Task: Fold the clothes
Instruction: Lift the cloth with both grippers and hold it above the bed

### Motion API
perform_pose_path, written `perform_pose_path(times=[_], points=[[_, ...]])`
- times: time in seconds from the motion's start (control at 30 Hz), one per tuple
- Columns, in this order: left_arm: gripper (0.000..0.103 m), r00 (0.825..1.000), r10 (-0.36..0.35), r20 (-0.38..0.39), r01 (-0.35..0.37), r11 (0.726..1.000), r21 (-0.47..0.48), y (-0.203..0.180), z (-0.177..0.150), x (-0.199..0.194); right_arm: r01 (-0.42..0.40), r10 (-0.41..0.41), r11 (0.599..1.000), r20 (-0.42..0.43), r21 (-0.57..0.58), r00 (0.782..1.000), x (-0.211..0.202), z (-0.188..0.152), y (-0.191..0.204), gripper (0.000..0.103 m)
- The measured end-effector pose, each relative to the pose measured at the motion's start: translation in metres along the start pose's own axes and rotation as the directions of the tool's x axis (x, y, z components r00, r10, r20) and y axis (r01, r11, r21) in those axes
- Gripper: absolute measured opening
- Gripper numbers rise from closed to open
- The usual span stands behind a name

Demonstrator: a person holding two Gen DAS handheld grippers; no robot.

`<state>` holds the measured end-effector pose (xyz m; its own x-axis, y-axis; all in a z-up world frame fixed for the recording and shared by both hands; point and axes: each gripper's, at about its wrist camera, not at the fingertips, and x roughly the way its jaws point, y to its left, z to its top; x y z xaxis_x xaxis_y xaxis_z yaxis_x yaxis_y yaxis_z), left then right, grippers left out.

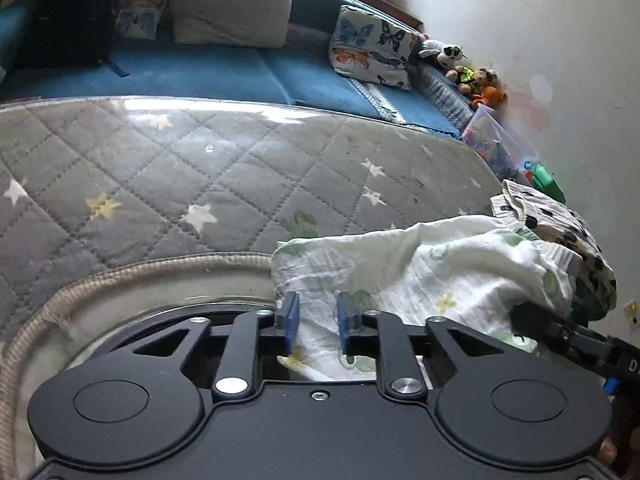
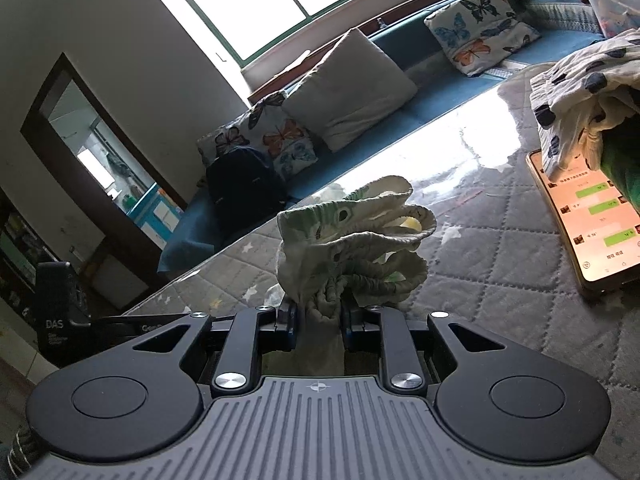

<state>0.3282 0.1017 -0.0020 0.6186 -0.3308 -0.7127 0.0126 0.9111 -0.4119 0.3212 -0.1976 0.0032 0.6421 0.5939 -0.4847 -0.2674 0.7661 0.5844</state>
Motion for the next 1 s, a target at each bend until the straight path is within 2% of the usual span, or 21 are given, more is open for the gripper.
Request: perform_pose_path(times=[0.13,0.2,0.23,0.37,0.43,0.5,0.73,0.8,0.87,0.93,0.97,1.0], points=[[0.025,1.000,0.013,0.007,-0.013,1.000,-0.023,0.006,0.001,0.003,0.002,-0.002,1.000,-0.004,0.004,1.000,0.001,-0.001,-0.003,0.021],[0.046,1.000,0.021,0.011,-0.020,0.999,-0.029,0.008,0.002,0.004,0.002,-0.002,1.000,-0.006,0.003,1.000,0.002,-0.001,-0.004,0.021],[0.049,1.000,0.025,0.013,-0.025,0.999,-0.028,0.009,0.002,0.005,0.003,-0.003,1.000,-0.006,0.004,1.000,0.002,-0.002,-0.003,0.021],[0.052,1.000,0.025,-0.001,-0.025,0.999,-0.031,0.006,0.002,0.010,0.008,-0.008,1.000,-0.004,0.015,1.000,-0.001,-0.010,0.001,0.021],[0.057,1.000,0.022,-0.004,-0.022,0.999,-0.036,0.006,0.002,0.013,0.010,-0.010,1.000,-0.007,0.019,1.000,-0.001,-0.010,-0.001,0.021],[0.066,1.000,0.012,-0.004,-0.012,0.999,-0.046,0.007,0.002,0.014,0.011,-0.011,1.000,-0.008,0.021,1.000,0.000,-0.010,-0.003,0.021],[0.067,1.000,0.016,-0.005,-0.017,0.998,-0.058,0.001,0.004,0.018,0.015,-0.015,1.000,-0.010,0.027,1.000,0.002,-0.010,-0.008,0.021],[0.057,1.000,0.003,-0.010,-0.004,0.997,-0.072,-0.001,0.003,0.020,0.016,-0.015,0.999,-0.009,0.027,1.000,0.001,-0.010,-0.009,0.021],[0.053,1.000,0.001,-0.013,-0.002,0.998,-0.068,-0.003,0.001,0.021,0.016,-0.016,1.000,-0.011,0.026,1.000,0.001,-0.010,-0.009,0.021],[0.041,1.000,0.003,-0.017,-0.005,0.998,-0.070,-0.004,0.000,0.022,0.018,-0.018,1.000,-0.010,0.025,1.000,0.001,-0.010,-0.009,0.021],[0.026,1.000,0.009,-0.021,-0.011,0.997,-0.082,-0.003,-0.001,0.023,0.019,-0.019,1.000,-0.010,0.025,1.000,0.000,-0.010,-0.009,0.021],[0.017,1.000,0.009,-0.023,-0.011,0.995,-0.094,-0.001,-0.002,0.024,0.021,-0.020,0.999,-0.010,0.025,1.000,0.000,-0.010,-0.010,0.021]])
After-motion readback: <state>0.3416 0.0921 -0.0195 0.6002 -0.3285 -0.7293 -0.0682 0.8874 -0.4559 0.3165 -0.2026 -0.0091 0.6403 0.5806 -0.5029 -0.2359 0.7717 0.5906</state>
